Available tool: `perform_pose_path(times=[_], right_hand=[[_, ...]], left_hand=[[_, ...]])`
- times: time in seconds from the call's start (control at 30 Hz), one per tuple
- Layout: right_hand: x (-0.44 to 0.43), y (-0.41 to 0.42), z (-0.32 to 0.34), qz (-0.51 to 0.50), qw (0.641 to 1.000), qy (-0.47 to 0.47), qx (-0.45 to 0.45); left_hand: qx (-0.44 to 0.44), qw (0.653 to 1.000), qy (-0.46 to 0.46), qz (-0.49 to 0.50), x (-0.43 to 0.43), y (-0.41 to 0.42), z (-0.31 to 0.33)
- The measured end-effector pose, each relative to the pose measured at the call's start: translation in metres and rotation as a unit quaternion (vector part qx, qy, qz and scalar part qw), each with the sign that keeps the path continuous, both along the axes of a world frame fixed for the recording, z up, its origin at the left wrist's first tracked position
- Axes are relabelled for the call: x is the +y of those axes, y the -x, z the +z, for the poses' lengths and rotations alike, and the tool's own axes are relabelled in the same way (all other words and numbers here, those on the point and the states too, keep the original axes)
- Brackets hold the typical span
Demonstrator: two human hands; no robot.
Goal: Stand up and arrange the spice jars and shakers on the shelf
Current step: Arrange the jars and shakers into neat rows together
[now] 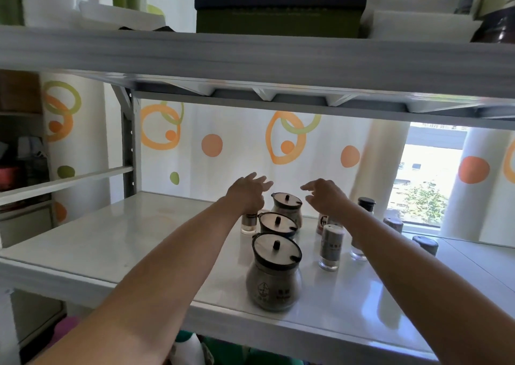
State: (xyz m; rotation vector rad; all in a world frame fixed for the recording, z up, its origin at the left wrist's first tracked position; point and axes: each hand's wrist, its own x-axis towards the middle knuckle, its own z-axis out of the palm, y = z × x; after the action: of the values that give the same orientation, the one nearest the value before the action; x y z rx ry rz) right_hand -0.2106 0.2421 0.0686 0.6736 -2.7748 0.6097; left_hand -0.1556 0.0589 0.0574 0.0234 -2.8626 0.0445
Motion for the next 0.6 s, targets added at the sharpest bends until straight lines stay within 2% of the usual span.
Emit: perform_pose_path(times=[0.13,0.27,0.37,0.47,0.6], right_hand=[[-0.011,0.022,-0.009,-0.009,0.997,-0.073,0.005],[-0.019,0.03,-0.016,-0.013,0.987,-0.156,0.02],[-0.024,0.035,-0.017,-0.018,0.98,-0.195,0.034],[-0.027,0.039,-0.016,-0.015,0.981,-0.192,0.034],[-0.027,0.041,-0.017,-0.004,0.982,-0.188,0.033]], left_hand=[[-0.054,0.995,0.079,-0.006,0.007,0.026,0.003],[-0.091,0.991,0.097,-0.011,0.01,0.042,-0.004],[-0.104,0.994,0.022,-0.02,0.009,0.047,-0.008],[-0.09,0.994,-0.066,-0.019,0.01,0.045,-0.009],[-0.072,0.99,-0.12,-0.005,0.012,0.041,-0.007]])
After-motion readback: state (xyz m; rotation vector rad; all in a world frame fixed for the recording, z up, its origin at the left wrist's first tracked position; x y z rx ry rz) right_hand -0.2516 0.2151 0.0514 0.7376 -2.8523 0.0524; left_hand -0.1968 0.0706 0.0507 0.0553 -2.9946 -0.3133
